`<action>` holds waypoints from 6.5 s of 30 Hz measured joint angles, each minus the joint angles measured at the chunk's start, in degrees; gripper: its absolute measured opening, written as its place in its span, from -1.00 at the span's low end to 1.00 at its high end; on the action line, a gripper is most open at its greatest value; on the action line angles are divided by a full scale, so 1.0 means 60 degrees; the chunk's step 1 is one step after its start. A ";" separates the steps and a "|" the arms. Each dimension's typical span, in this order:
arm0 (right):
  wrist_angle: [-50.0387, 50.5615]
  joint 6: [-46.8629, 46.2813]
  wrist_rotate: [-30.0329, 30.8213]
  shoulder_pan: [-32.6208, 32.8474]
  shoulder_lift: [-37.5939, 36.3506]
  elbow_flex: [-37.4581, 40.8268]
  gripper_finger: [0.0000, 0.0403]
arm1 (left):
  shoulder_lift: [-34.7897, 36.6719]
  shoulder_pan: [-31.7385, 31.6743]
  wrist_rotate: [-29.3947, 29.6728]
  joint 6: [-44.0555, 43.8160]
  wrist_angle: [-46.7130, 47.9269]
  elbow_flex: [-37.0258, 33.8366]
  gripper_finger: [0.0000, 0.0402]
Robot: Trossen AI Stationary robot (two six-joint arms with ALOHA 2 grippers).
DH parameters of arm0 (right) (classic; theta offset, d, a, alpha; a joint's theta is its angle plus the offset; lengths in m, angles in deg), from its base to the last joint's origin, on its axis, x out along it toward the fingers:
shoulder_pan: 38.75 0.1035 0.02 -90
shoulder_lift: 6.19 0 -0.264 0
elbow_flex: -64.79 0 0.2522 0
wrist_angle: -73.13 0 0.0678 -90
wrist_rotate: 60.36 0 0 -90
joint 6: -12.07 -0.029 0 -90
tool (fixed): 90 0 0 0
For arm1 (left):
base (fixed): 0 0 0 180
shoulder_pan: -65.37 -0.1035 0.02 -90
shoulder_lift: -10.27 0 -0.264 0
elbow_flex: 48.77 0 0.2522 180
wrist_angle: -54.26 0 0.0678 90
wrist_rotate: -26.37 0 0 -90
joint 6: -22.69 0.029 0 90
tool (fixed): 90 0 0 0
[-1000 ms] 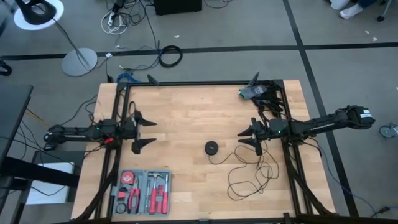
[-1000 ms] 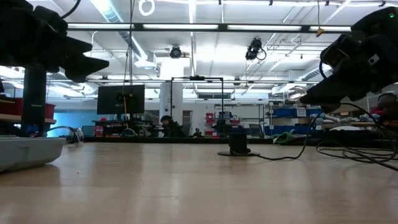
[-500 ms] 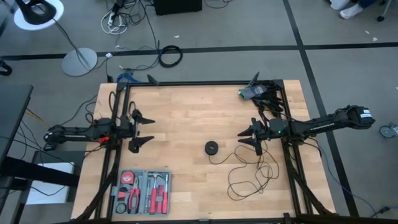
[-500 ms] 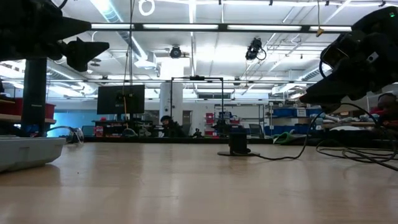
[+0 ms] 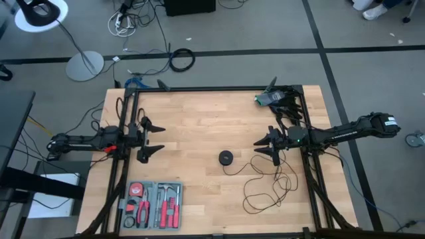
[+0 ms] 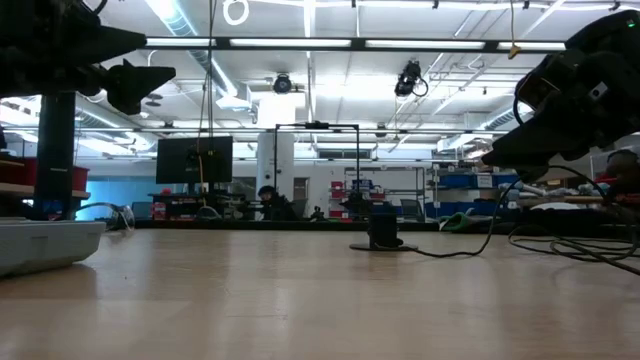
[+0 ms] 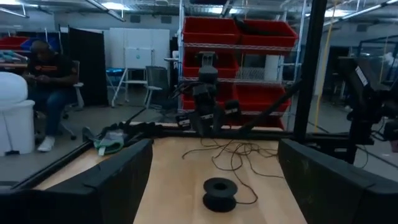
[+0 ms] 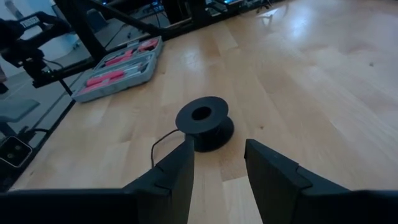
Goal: Coil cords
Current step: Return to Home Position
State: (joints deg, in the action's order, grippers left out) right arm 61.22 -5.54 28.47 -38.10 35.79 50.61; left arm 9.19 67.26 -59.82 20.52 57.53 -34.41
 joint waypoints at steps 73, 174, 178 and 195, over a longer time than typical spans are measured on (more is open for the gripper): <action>0.0644 0.1454 -0.0131 0.0011 -0.1201 -0.0211 -0.30 | -0.0069 0.0007 -0.0505 0.0756 0.1655 -0.0025 -0.89; 0.3504 0.2369 0.0222 0.0051 -0.0291 -0.0215 -0.33 | -0.0066 0.0011 -0.0501 0.0749 0.1430 -0.0033 -0.90; 0.3504 0.2369 0.0222 0.0051 -0.0291 -0.0215 -0.34 | -0.0068 0.0011 -0.0500 0.0749 0.1429 -0.0033 -0.90; 0.3504 0.2372 0.0213 0.0051 -0.0291 -0.0215 -0.34 | -0.0069 0.0011 -0.0500 0.0749 0.1437 -0.0033 -0.90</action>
State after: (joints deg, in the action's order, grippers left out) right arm 82.25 8.70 29.75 -37.80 34.04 49.32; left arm 8.77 67.33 -62.82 25.02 66.15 -34.61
